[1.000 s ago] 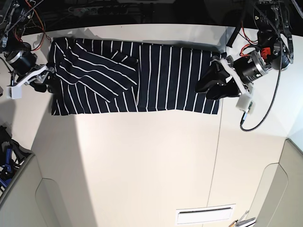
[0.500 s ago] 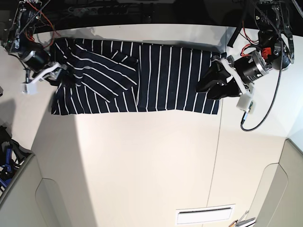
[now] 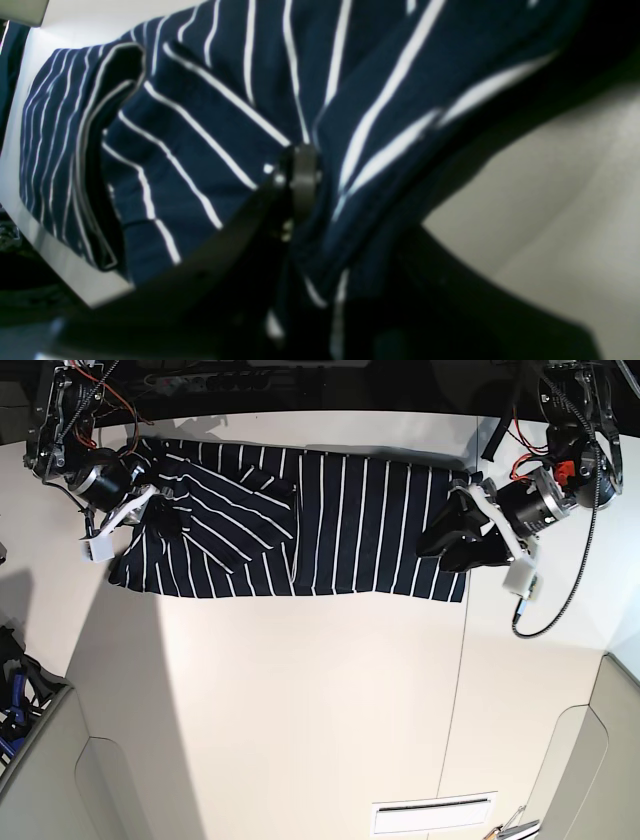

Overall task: Fold the T-shirt properly
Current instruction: 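Fold the strip end with the right gripper over onto the left half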

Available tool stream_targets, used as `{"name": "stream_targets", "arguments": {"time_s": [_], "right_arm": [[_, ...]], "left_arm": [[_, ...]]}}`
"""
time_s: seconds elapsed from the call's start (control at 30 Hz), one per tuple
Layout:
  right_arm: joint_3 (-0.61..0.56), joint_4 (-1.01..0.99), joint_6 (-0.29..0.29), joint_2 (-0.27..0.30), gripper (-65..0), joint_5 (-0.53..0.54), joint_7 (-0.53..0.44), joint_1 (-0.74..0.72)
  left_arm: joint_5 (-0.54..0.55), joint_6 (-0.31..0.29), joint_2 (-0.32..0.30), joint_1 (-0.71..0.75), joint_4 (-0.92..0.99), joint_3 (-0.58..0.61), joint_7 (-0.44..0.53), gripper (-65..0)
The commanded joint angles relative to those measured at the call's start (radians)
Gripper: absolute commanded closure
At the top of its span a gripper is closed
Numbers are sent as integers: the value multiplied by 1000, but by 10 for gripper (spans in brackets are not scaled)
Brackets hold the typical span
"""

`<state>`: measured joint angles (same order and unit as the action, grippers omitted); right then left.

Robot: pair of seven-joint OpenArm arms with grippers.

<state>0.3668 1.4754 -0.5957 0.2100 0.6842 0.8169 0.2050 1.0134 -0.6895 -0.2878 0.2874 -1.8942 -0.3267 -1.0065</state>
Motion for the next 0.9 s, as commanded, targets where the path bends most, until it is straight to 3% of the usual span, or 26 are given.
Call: {"name": "stream_targets", "arguments": {"time_s": [0.0, 0.2, 0.33, 0.47, 0.57, 0.7, 0.87], "right_arm": [[21, 18, 8, 9, 0, -34, 29, 3], [199, 134, 8, 37, 0, -30, 34, 0], [296, 191, 8, 128, 0, 13, 70, -16], [350, 247, 9, 230, 0, 147, 127, -16], [354, 319, 8, 269, 0, 175, 149, -17], [325, 443, 8, 248, 0, 195, 168, -16], [187, 585, 13, 127, 0, 113, 168, -25]], "left_arm": [[21, -9, -11, -8, -19, -31, 18, -344], [-7, -9, -12, -2, -18, -142, -14, -344], [-24, -9, -12, 23, -18, -154, -15, -344], [-23, -9, -12, 55, -18, -154, -15, -344], [-23, -9, -11, 63, -18, -154, -11, -344], [-23, -9, -11, 65, -18, -154, -11, -344], [-24, -9, -12, 65, -18, -154, -12, -344]]}}
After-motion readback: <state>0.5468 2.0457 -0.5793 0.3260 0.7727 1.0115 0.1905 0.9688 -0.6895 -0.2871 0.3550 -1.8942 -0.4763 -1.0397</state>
